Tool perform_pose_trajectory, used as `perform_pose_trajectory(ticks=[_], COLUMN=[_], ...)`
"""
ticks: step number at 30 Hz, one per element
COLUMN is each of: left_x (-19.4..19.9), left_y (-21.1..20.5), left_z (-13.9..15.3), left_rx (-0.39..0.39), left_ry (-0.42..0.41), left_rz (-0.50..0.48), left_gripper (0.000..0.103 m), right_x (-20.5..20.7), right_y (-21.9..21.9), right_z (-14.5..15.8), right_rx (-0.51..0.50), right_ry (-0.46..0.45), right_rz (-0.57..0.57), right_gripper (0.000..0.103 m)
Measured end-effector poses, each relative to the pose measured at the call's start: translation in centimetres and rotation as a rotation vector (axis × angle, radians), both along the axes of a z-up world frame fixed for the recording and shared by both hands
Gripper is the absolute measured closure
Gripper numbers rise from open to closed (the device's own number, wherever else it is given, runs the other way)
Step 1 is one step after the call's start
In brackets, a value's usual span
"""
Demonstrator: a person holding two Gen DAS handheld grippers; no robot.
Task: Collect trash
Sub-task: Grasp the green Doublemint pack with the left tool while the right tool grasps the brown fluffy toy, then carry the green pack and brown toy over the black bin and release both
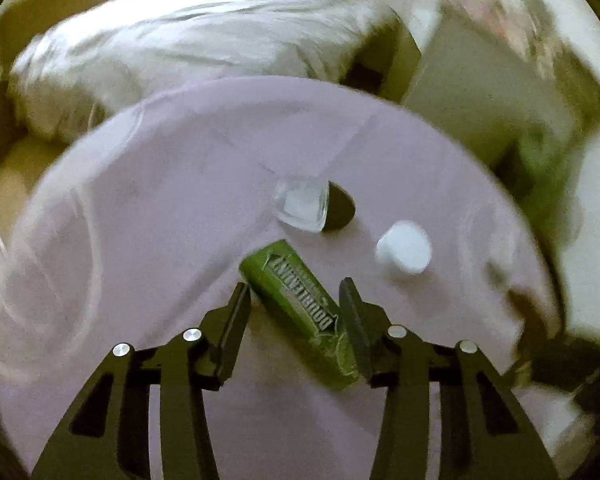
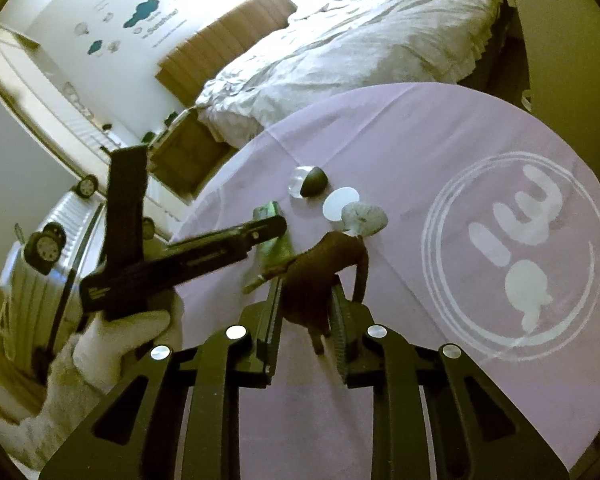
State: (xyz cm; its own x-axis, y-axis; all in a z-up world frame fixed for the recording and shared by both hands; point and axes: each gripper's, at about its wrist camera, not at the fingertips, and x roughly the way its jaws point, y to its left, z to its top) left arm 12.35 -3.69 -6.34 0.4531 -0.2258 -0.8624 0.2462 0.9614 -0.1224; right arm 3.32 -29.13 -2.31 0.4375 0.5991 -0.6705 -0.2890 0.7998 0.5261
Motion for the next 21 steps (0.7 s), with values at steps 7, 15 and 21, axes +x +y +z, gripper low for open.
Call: perform_pose_trajectory(ticks=[7, 15, 21], left_x=[0.1, -2.2, -4.6], left_y=[-0.6, 0.6, -2.0], left_z=[0.3, 1.2, 3.9], left_rx=[0.137, -0.052, -0.119], left_ry=[-0.015, -0.069, -0.105], left_rz=[-0.079, -0.027, -0.111], left_gripper=[0.071, 0.08, 0.08], right_x=[0.2, -0.2, -1.0], right_y=[0.9, 0.1, -3.9], right_z=[0.2, 0.6, 1.4], right_rx=[-0.066, -0.032, 0.02], right_ry=[-0.016, -0.039, -0.067], right_rz=[0.021, 0.009, -0.078], right_gripper=[0.08, 0.081, 0.081])
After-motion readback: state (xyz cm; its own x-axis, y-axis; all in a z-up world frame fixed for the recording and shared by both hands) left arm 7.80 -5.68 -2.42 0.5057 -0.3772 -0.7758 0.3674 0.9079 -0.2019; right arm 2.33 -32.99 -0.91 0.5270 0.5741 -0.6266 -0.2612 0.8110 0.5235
